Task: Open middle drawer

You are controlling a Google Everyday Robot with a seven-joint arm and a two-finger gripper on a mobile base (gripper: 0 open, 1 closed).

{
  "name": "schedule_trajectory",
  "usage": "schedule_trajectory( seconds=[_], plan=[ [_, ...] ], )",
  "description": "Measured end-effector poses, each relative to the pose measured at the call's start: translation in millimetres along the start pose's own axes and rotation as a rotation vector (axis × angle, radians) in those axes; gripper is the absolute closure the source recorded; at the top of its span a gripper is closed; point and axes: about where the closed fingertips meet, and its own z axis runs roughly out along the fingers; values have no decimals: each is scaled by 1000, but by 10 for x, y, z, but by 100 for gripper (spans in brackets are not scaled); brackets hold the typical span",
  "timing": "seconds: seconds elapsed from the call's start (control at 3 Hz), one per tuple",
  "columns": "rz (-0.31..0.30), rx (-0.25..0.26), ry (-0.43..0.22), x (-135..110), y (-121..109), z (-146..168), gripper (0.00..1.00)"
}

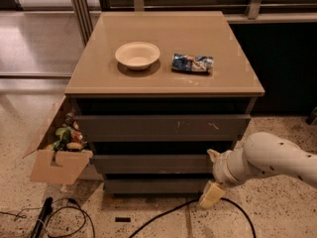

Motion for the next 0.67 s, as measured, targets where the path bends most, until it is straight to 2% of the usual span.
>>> schedule_trajectory(
  seconds=[0.67],
  plan=[
    [15,-28,-7,-43,20,144,0]
  ],
)
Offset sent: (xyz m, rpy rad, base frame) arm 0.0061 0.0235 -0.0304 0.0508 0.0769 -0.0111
